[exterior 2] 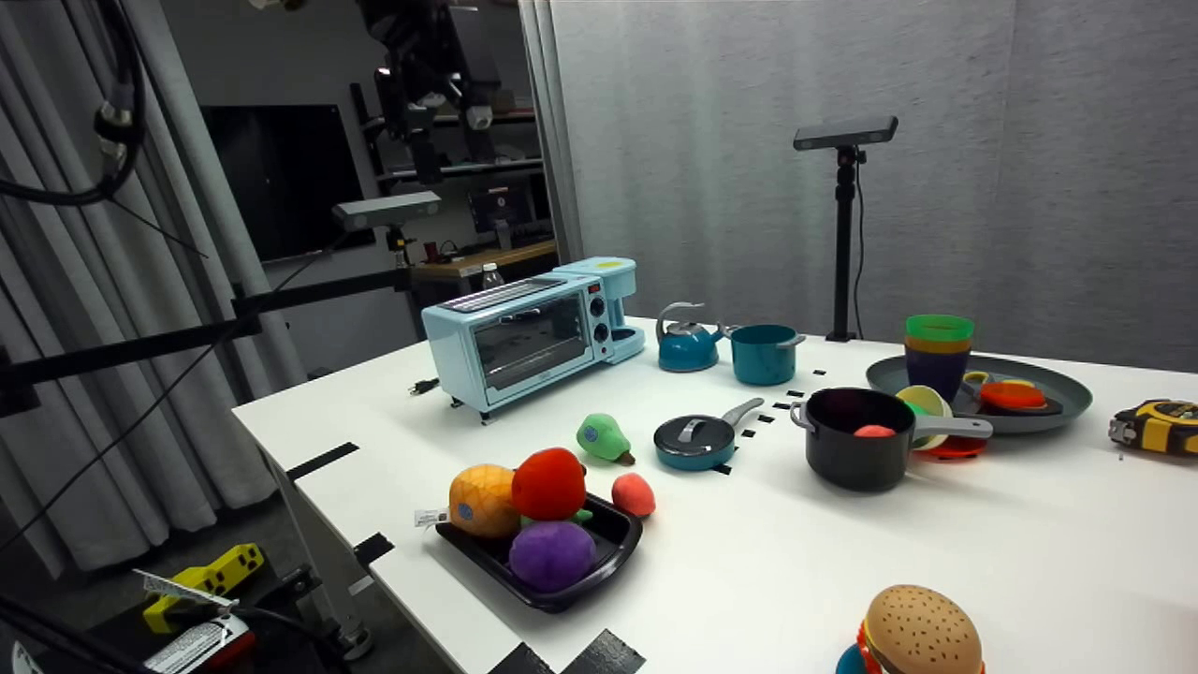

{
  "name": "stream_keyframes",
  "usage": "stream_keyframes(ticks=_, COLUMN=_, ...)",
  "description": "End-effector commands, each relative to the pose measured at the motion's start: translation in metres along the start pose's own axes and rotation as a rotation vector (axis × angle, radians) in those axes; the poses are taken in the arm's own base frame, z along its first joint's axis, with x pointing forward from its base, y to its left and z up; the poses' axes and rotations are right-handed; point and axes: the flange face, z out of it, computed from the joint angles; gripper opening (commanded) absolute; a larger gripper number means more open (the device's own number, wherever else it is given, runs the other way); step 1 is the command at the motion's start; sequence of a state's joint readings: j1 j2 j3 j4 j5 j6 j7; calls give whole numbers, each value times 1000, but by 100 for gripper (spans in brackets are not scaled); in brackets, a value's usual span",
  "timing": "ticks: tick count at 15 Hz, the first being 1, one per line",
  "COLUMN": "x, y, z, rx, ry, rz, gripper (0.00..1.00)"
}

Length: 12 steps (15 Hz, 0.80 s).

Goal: Move the lid from the pan to the black pot

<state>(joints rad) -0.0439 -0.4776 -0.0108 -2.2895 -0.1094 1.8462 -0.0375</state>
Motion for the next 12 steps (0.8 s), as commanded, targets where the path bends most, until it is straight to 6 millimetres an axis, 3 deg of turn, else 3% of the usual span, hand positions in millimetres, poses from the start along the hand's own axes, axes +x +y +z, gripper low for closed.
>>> stream_keyframes(ticks=1, x=0, y=0, z=0, rx=0, ry=-1, rz=0, gripper=100)
stream_keyframes(ticks=12, x=1, y=1, z=2, rx=-18, ry=-5, rz=-7, gripper=100)
